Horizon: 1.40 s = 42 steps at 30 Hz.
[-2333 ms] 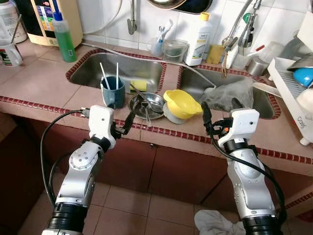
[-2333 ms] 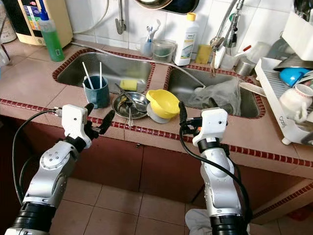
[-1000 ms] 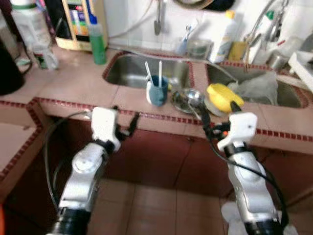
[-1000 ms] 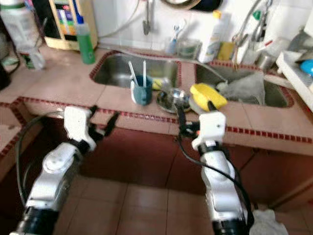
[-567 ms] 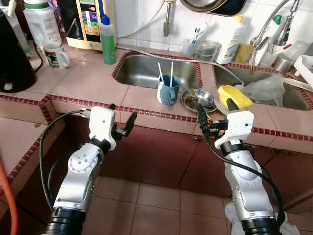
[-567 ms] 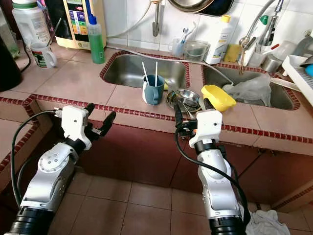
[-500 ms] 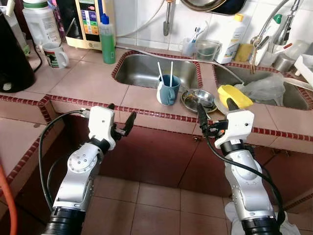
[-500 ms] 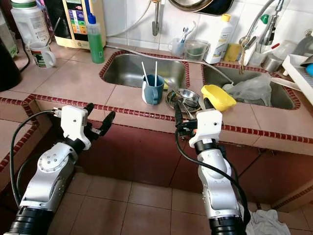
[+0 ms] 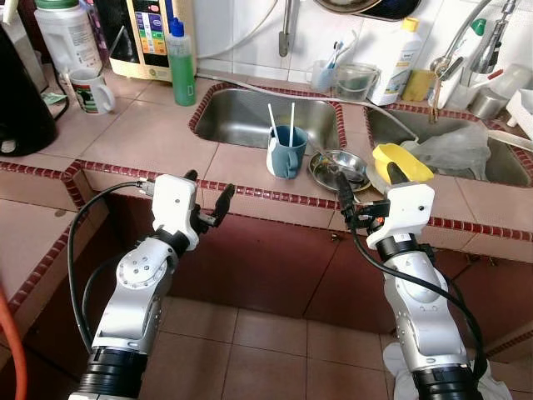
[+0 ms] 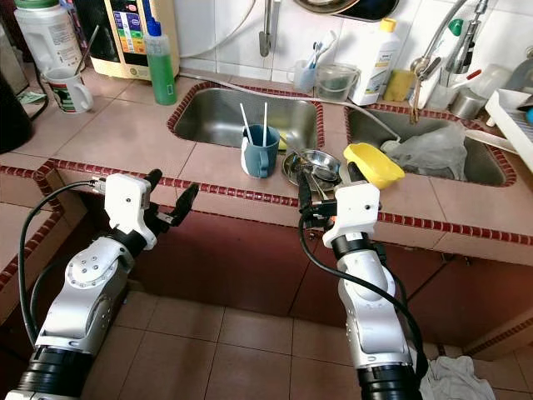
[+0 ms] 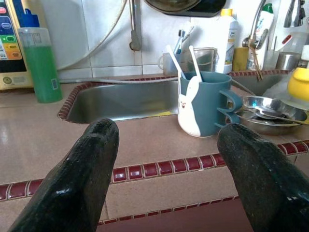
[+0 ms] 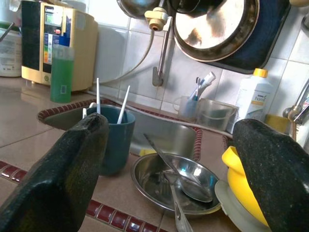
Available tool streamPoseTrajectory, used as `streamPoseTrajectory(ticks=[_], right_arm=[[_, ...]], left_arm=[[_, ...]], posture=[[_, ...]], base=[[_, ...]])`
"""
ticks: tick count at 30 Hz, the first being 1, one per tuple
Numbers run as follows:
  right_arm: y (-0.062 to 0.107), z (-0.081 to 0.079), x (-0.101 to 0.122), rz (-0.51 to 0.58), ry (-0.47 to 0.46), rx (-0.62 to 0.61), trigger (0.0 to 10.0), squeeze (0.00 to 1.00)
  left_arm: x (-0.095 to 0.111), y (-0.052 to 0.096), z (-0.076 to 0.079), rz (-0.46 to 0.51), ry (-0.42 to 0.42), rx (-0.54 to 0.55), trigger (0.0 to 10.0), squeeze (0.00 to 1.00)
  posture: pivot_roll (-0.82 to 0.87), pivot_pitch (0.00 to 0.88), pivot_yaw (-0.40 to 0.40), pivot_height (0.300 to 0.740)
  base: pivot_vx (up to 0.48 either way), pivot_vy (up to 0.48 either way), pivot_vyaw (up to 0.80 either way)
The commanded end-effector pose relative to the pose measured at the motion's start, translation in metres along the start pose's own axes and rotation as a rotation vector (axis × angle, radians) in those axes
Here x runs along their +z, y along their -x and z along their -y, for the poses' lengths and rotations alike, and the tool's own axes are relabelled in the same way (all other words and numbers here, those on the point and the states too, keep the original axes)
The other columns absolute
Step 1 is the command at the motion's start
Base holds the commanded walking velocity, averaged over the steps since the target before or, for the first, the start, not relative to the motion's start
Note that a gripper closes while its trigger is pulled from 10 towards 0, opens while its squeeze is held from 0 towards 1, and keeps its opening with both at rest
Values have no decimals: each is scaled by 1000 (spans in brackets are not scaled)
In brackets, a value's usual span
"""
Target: Kitchen organization
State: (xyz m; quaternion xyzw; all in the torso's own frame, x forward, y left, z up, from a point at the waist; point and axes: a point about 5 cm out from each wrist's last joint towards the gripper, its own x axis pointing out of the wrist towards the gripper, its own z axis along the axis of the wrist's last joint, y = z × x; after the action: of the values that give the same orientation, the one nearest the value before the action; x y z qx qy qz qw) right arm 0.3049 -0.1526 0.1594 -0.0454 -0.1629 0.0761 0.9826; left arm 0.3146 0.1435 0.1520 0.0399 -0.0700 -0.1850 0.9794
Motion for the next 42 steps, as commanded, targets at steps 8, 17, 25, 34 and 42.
streamPoseTrajectory(ticks=[8,17,25,34,42], right_arm=[[-2,2,5,18,4,12,10000,0],[-4,1,5,21,1,22,10000,0],[-5,0,5,22,3,34,10000,0],[-6,-1,5,23,4,47,10000,0],[-3,-2,3,12,7,62,10000,0]], left_arm=[[6,-3,0,20,8,-2,10000,0],[6,-4,1,25,9,1,10000,0],[6,-4,2,28,12,3,10000,0],[5,-5,3,25,32,13,10000,0],[2,-4,4,9,67,6,10000,0]], posture=[[98,0,-62,740],[102,0,-68,740],[105,0,-78,740],[106,0,-84,740],[105,0,-84,740]], base=[[323,0,0],[385,0,0],[385,0,0],[294,0,0],[0,0,0]])
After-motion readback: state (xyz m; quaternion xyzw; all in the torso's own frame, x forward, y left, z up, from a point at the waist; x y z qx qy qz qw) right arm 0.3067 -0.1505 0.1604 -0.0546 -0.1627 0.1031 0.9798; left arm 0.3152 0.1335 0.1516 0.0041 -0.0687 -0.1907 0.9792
